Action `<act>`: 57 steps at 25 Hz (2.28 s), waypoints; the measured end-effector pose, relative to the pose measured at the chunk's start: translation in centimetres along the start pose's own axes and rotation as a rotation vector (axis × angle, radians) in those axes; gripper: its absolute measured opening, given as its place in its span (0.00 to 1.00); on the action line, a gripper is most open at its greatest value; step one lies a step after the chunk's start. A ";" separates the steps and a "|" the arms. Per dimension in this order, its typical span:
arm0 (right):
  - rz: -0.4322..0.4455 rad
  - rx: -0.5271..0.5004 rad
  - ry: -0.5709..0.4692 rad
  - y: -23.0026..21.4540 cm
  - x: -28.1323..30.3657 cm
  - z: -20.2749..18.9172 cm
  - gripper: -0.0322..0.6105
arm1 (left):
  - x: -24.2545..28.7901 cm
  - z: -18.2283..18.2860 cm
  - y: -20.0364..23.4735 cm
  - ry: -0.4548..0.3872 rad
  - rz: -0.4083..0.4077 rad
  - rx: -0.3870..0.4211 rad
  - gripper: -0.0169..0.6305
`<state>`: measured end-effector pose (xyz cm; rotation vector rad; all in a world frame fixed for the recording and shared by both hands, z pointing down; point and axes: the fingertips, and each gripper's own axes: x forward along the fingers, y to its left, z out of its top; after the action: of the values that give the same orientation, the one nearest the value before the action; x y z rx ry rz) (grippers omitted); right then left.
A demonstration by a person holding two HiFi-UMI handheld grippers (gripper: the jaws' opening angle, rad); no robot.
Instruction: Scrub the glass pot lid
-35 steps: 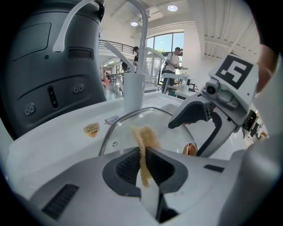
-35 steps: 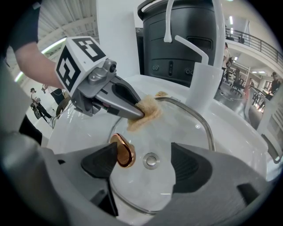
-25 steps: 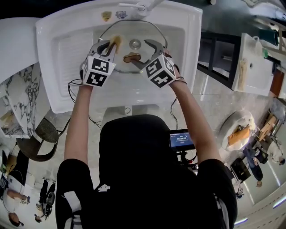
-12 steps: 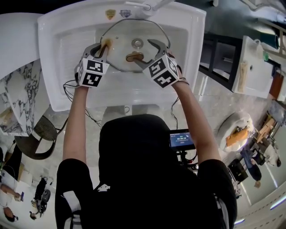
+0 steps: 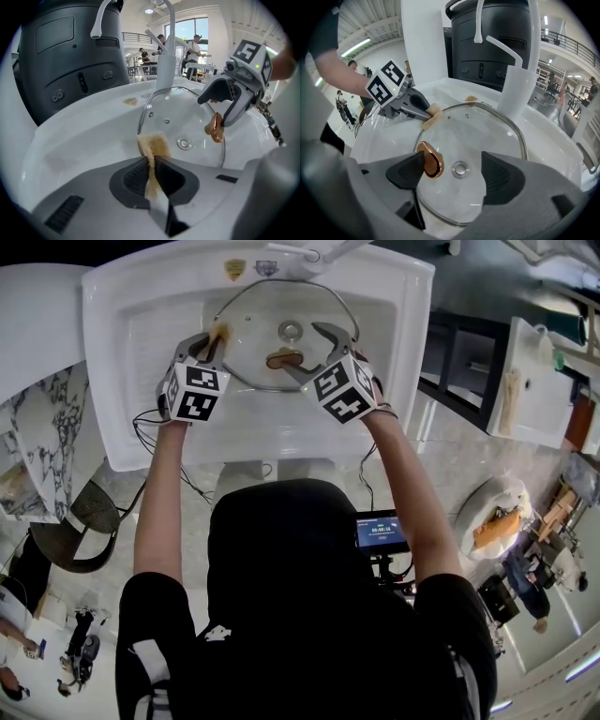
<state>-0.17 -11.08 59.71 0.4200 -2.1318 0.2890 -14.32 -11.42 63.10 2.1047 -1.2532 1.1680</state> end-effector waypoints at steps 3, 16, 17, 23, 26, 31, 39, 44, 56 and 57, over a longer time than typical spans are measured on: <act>-0.003 0.002 0.011 0.0 0.0 0.1 0.59 | -0.2 0.0 -0.1 0.016 0.008 0.019 0.06; -0.034 0.006 0.096 1.0 -0.7 0.0 0.45 | -2.8 1.9 -1.2 -0.017 0.007 0.055 0.06; -0.043 0.000 0.099 1.1 -0.9 0.1 0.43 | -3.2 2.1 -1.3 -0.024 0.006 0.055 0.06; -0.121 0.033 0.064 0.9 -2.7 1.5 0.31 | -5.6 3.3 -0.9 -0.085 0.012 0.037 0.06; -0.144 0.053 0.060 1.0 -4.2 1.7 0.29 | -7.1 4.1 -0.9 -0.117 0.015 0.029 0.06; -0.188 0.095 0.024 1.4 -7.0 2.6 0.12 | -10.4 5.9 -1.3 -0.185 0.004 0.030 0.06; -0.313 0.167 -0.139 2.8 -12.2 6.7 0.05 | -17.3 9.0 -2.2 -0.338 -0.011 -0.012 0.06; -0.363 0.143 -0.249 5.5 -15.3 10.1 0.05 | -22.2 10.1 -2.6 -0.438 -0.032 -0.045 0.06; -0.510 0.161 -0.539 9.4 -24.6 15.8 0.05 | -32.0 13.4 -4.4 -0.690 -0.003 0.028 0.06; -0.523 0.161 -0.561 9.5 -25.6 16.1 0.05 | -32.9 13.7 -4.6 -0.711 -0.002 0.024 0.06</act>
<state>-2.72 -3.36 29.09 1.2442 -2.4337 0.0367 -12.06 -2.12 28.49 2.6451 -1.5105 0.4173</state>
